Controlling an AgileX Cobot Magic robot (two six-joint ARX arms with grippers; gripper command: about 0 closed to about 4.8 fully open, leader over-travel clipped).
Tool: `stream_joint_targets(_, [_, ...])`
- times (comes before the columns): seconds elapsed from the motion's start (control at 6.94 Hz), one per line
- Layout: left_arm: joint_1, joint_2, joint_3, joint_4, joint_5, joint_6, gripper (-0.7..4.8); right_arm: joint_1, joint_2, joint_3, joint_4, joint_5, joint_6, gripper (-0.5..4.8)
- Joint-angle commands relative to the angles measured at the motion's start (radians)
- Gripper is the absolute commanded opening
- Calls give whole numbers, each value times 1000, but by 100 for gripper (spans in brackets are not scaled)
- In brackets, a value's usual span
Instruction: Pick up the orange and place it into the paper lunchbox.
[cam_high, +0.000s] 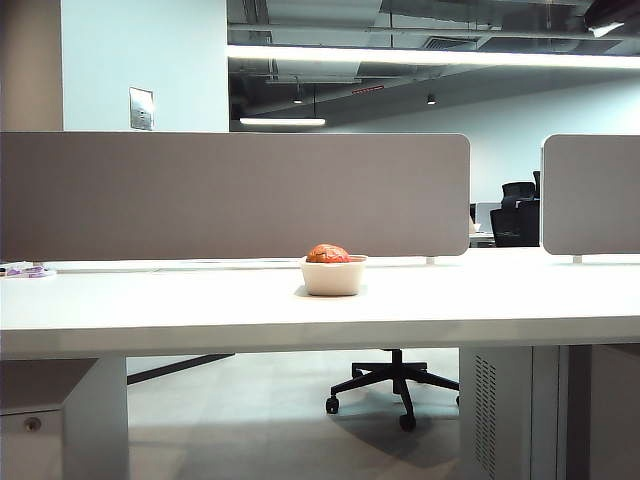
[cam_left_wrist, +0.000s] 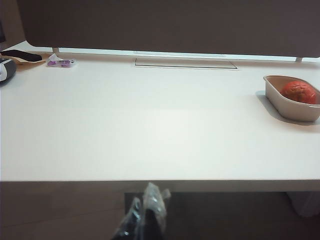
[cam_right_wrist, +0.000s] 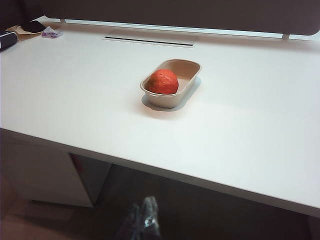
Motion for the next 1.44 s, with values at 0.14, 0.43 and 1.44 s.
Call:
stream_joint_targets(0.14, [-1,-3,-2,9,4,-3,-5,-19,-42,-67,93,28,3,0])
stream_joint_targets(0.43, [-1,-3,-2,6,4,-3,-5,-322,-534,-466,198,22,3,0])
stream_joint_targets(1.44, [-2,-3,-2,6,5,-3,-5,-341,-536,-551,254,26,4,0])
